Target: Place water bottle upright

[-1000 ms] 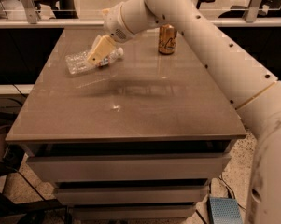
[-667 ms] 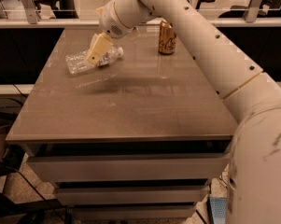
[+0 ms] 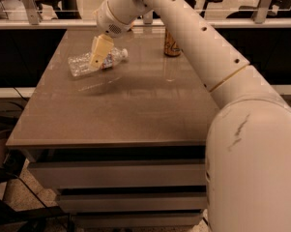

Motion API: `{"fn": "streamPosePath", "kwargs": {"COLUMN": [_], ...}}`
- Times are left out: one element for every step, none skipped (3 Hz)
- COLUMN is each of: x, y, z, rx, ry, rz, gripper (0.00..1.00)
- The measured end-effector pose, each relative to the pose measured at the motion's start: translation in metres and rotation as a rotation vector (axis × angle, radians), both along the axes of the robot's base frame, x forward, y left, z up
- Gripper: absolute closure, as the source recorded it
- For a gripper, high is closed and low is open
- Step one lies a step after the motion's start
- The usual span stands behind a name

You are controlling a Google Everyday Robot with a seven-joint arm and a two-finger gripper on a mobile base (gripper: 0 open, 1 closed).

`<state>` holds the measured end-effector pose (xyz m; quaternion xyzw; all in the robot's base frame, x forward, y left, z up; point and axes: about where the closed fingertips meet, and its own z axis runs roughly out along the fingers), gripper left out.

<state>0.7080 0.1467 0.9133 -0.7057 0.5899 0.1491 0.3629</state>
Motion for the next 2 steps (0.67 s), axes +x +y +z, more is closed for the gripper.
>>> {"fn": "streamPosePath", "kwargs": {"x": [0.000,0.001], "y": [0.003,0.006], "z": [-0.006,-0.017], "rx": [-0.056,-0.136], "ry": [0.000,0.007], "rz": [0.027,0.061], "gripper": [0.00,0.00]}}
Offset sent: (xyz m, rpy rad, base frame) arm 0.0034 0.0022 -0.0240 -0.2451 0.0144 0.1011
